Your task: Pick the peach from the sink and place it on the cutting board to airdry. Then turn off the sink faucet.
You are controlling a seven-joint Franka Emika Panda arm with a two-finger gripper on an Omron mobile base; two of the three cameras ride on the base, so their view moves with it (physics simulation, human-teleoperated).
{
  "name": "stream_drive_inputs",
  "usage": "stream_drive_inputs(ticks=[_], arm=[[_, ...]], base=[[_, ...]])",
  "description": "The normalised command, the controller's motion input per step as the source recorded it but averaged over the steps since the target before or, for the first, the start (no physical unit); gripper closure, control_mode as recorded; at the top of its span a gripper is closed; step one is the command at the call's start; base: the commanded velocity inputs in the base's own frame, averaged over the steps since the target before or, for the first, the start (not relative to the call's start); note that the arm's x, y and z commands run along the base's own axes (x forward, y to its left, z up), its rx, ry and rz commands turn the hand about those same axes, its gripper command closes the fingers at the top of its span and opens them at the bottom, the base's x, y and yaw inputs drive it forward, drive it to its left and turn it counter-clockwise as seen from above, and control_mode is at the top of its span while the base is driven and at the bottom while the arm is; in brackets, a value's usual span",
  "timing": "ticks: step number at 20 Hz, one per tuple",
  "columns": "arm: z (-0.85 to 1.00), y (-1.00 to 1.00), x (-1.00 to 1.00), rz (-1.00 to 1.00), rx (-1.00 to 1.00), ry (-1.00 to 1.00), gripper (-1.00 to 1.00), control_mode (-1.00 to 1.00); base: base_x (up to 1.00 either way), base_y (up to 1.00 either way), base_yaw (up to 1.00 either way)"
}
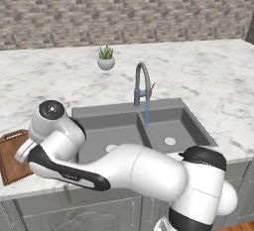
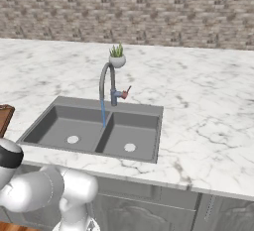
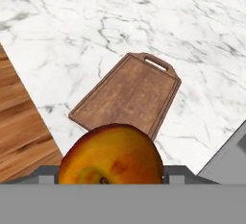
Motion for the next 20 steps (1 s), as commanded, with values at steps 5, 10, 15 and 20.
stream_drive_inputs(ticks=[5,10,15,20], arm=[[-0.21,0.21,0.14,0.00,0.00,-0.02,1.00,-1.00],[-0.12,0.16,0.12,0.00,0.00,0.00,1.00,-1.00],[-0.12,0.13,0.18,0.00,0.00,0.00,1.00,-1.00],[-0.12,0.03,0.13,-0.03,0.00,0.00,1.00,-1.00]], base=[[0.00,0.00,0.00],[0.00,0.00,0.00],[0.00,0.00,0.00],[0.00,0.00,0.00]])
